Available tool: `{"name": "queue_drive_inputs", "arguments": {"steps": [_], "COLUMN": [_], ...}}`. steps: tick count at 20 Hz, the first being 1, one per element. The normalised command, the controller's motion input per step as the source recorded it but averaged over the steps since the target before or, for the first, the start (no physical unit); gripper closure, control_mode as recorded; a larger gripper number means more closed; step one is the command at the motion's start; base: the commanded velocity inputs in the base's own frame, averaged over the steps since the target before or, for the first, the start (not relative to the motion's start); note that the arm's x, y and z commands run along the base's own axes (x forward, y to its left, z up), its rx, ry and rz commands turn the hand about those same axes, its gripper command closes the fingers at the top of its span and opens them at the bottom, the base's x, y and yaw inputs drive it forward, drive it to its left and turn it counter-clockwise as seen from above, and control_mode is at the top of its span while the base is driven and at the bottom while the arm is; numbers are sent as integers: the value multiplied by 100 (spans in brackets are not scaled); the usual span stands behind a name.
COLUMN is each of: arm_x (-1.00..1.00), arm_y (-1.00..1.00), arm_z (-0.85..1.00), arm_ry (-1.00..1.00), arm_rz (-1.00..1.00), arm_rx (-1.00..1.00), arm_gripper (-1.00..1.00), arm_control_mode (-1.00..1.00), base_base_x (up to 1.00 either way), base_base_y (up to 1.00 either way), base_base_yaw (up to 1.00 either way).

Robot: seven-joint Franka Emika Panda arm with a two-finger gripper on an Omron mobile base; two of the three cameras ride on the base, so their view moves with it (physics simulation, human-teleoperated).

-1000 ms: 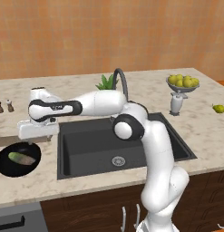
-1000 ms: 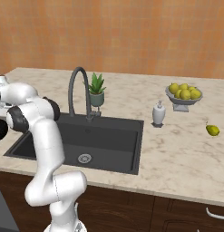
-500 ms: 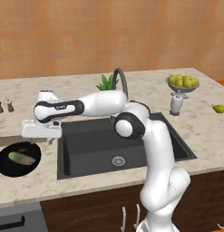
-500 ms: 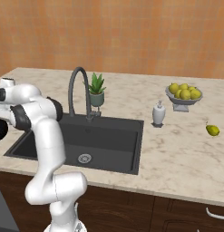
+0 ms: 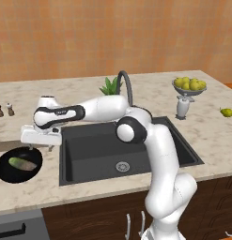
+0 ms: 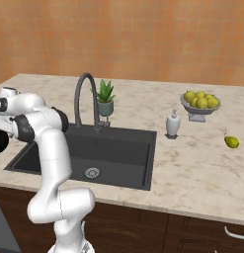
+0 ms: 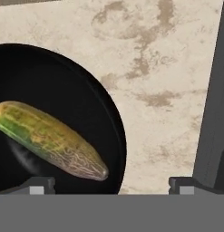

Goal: Pick the cucumber from the sink and place it in the bowl. Then pick the bowl and place it in the microwave. Then close the microwave door and press the start button.

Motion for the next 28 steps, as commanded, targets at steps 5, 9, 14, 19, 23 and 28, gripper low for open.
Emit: {"name": "queue_drive_inputs", "arguments": {"steps": [5, 9, 14, 19, 23, 28], "arm_x": [0, 0, 0, 0, 3, 0], "arm_y": [0, 0, 6, 7, 9, 0], "arm_z": [-30, -32, -23, -23, -34, -12], "arm_ry": [5, 5, 4, 7, 17, 11], "arm_rz": [-1, -2, -2, -2, -1, 0], "arm_rx": [-1, -1, -1, 0, 0, 0], "arm_gripper": [-100, -100, -100, -100, 100, 100], "arm_control_mode": [-100, -100, -100, -100, -100, -100], "base_base_x": [0, 0, 0, 0, 0, 0], "base_base_y": [0, 0, 0, 0, 0, 0], "base_base_yaw": [0, 0, 0, 0, 0, 0]}}
